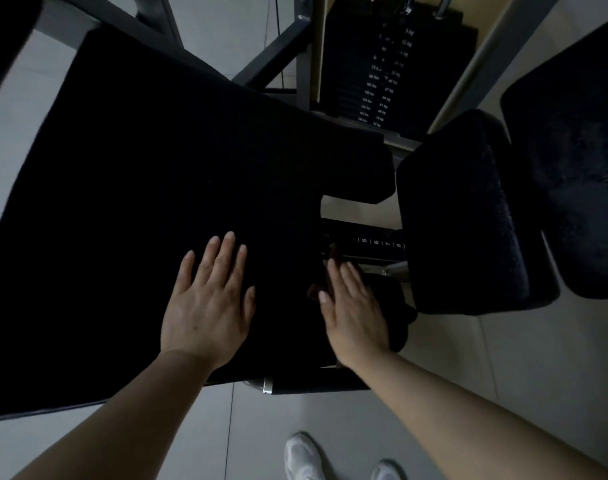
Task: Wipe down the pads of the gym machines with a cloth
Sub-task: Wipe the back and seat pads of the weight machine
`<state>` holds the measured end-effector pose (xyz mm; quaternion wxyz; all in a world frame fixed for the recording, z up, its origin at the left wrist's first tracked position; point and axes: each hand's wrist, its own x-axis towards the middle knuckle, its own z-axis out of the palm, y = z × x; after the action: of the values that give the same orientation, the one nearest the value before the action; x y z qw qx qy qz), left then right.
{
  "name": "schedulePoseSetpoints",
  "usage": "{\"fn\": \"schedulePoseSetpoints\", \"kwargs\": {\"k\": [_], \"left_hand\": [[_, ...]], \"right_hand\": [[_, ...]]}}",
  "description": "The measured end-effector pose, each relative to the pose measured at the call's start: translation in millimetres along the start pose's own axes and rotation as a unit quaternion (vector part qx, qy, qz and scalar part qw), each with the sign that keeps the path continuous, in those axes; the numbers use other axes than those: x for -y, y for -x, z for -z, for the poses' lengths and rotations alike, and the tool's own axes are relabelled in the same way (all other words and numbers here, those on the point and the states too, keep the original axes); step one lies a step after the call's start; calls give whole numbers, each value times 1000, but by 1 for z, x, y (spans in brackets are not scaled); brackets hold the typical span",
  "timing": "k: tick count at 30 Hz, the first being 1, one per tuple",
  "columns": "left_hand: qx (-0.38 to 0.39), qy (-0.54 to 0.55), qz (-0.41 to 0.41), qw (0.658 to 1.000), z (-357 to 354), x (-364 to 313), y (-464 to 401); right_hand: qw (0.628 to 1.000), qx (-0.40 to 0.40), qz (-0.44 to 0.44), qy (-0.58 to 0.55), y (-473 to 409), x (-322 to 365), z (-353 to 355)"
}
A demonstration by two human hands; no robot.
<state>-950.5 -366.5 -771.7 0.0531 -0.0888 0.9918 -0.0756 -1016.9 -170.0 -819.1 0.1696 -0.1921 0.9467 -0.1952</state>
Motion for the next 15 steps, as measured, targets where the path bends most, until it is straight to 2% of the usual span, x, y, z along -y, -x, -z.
{"fn": "schedulePoseSetpoints", "kwargs": {"k": [5, 10, 15], "left_hand": [[5, 7, 3, 1000, 2, 1, 1], [2, 15, 4, 1000, 1, 0, 0], [-2, 14, 2, 1000, 0, 0, -1]], "right_hand": [[997, -25, -68, -22, -4, -39, 0], [977, -83, -177, -89, -2, -67, -5], [922, -200, -305, -129, 4, -46, -24]]}}
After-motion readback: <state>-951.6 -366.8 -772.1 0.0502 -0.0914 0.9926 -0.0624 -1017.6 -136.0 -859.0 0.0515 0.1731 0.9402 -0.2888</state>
